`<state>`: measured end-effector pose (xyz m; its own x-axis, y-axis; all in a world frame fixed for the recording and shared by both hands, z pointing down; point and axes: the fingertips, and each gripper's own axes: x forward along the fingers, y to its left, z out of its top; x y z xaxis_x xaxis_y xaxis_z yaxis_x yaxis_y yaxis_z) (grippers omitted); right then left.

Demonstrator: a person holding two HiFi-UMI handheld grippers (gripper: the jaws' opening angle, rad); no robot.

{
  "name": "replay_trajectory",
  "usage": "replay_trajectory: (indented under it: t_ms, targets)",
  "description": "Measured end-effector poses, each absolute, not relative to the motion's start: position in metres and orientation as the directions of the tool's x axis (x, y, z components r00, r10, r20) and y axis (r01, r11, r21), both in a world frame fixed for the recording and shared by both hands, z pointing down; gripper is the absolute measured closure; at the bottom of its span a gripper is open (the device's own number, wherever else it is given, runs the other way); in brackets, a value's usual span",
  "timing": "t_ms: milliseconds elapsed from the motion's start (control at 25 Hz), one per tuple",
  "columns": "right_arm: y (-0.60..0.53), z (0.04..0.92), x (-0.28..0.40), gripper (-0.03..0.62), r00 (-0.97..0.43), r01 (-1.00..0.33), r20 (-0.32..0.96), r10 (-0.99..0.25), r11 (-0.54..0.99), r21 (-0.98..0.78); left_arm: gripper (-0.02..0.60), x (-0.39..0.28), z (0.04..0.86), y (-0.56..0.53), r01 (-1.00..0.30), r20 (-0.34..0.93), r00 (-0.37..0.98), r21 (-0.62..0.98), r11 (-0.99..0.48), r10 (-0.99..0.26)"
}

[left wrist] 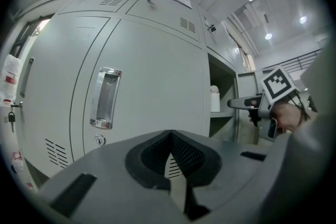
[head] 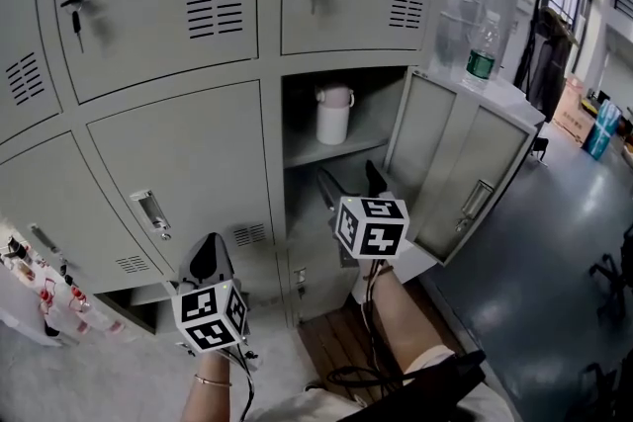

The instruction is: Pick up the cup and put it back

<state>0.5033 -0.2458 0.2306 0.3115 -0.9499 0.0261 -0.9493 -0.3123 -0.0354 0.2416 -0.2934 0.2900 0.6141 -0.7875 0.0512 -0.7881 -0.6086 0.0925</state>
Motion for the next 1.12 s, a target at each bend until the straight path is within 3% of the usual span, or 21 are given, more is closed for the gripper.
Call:
replay_trajectory:
  t_ms: [1120]
  targets:
    - [-0.363, 0.208, 0.566, 0.169, 0.242, -0.970, 0.127, -0.962, -0.243, 0.011, 0.578, 0.245, 0.291, -0.307, -0.837, 0.048, 0.544, 0.105, -0.537, -0.838]
